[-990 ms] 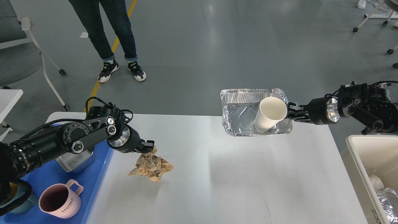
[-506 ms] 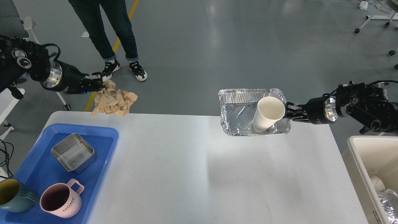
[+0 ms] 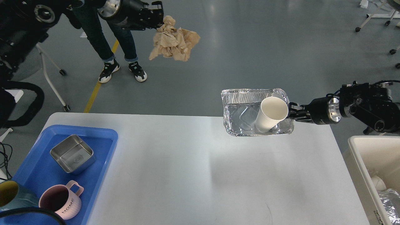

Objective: Tidy desktop
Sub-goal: 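Lift the brown paper with the left gripper over the foil tray, then drop the brown paper into the foil tray and open the left gripper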

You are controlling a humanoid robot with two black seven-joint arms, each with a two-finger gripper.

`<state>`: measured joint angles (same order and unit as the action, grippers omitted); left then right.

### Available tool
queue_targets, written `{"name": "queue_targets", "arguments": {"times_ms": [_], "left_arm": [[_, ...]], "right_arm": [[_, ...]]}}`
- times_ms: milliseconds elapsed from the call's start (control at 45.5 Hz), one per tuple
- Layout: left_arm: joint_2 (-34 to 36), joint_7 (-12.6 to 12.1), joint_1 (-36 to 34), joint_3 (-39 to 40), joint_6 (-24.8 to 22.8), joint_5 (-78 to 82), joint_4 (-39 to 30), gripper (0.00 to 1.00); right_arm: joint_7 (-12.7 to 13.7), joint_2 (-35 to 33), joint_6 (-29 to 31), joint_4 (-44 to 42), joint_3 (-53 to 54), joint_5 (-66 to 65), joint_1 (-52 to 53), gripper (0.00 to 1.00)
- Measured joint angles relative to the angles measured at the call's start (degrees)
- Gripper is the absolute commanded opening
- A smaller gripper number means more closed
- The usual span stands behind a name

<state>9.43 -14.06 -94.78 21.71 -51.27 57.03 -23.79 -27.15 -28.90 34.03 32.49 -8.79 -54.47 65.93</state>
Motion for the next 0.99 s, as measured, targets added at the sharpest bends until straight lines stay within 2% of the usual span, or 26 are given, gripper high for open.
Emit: {"name": "queue_targets", "arguments": {"times_ms": [374,748,990], "left_arm": [[-12.91,0.00,0.36,-1.45,4.18,-0.14,3.23,0.01],[-17.03,0.05,6.87,-3.19,7.59,-0.16,3.41,0.02],[-19.01,-0.01,8.12,-4.02,8.72,-0.16,3.40,0.02]], "right_arm": [[0.00,0.46,0.06,0.03,0.00,-0.01,0.90,0.00],[0.00,0.58,0.06,0.16,0.01,-0.03,1.24,0.00],[0.00,1.88,0.07,0.82,0.05,-0.03,1.91,0.00]]}}
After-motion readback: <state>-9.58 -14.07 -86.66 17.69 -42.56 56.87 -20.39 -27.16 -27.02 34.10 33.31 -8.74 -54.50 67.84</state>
